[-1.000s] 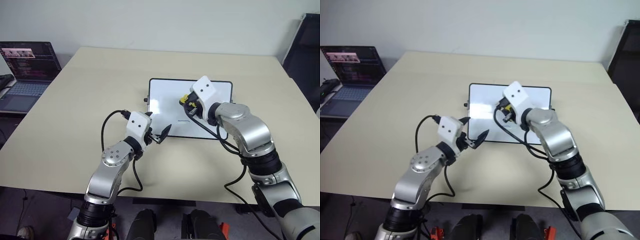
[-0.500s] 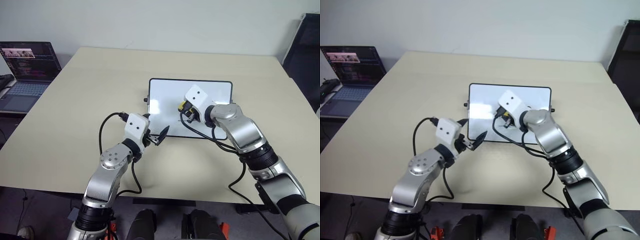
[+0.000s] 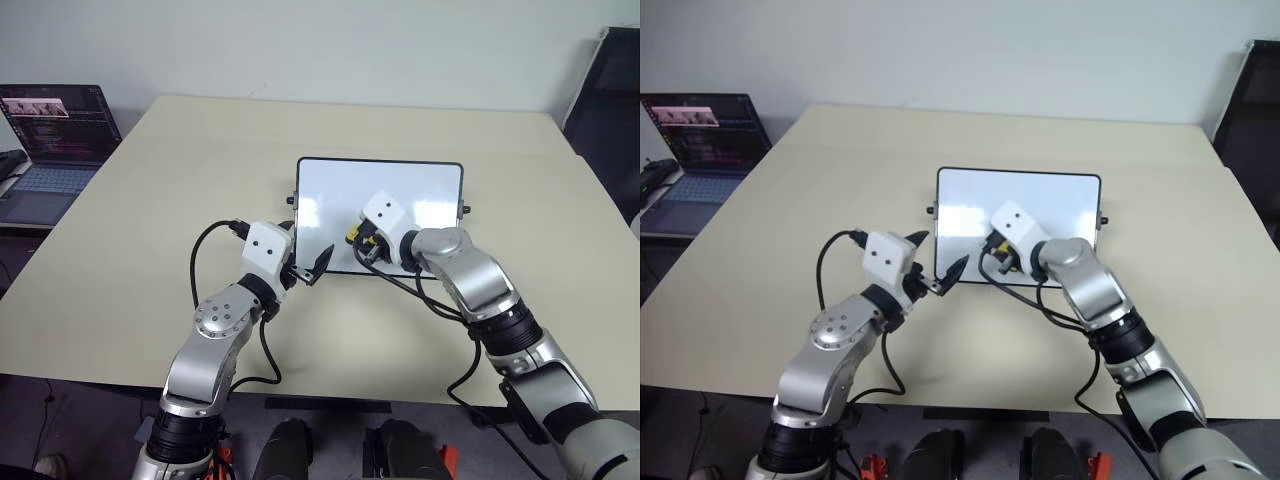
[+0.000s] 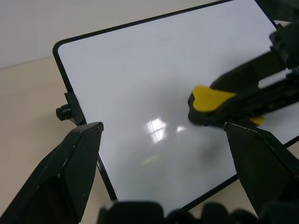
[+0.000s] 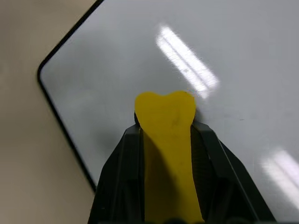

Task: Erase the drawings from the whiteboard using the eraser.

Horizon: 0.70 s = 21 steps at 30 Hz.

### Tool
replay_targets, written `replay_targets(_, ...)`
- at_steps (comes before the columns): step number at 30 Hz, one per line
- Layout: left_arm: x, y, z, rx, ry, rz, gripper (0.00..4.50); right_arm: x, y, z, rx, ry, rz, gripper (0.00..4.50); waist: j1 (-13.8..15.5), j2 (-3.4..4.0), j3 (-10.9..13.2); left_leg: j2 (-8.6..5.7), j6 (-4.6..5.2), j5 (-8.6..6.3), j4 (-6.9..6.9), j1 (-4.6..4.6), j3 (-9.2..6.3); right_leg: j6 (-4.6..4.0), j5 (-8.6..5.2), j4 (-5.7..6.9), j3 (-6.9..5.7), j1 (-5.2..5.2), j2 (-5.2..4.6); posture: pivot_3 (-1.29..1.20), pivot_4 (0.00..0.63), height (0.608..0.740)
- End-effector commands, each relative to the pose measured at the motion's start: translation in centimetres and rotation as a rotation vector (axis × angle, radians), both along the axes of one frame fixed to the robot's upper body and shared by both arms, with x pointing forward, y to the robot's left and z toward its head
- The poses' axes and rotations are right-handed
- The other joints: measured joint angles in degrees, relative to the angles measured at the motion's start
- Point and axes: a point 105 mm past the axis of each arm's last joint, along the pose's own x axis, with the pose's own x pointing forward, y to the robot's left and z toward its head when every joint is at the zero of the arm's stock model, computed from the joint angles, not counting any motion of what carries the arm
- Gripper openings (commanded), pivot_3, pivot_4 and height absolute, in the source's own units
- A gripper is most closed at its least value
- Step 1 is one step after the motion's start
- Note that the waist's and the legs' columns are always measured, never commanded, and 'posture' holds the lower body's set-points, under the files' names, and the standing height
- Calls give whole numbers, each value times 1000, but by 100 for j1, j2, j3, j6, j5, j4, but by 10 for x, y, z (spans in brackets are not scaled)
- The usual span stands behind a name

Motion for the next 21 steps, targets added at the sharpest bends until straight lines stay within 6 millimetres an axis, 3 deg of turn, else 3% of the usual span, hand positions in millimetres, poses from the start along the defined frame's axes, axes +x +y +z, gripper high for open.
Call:
replay_targets(1, -4, 0, 16, -12, -60, 1, 4500, -3, -9, -17, -33, 49, -20, 985, -1, 0, 0, 0, 0, 0, 1, 4, 0, 0, 1, 1, 0, 4, 0, 0, 150, 740)
replay_targets(7, -6, -4, 14, -20, -56, -7, 4500, -3, -17, -19, -46, 39, -40, 985, -1, -1, 0, 0, 3, 4, 5, 16, -1, 4, 10, 3, 0, 13, 5, 0, 150, 740)
replay_targets(21, -2, -11, 14, -23, -54, -46, 4500, 10, -29, -1, -35, -33, -100, 985, 3, -1, -1, -1, 7, 10, 6, 15, -1, 5, 17, 2, 1, 13, 7, 0, 150, 740)
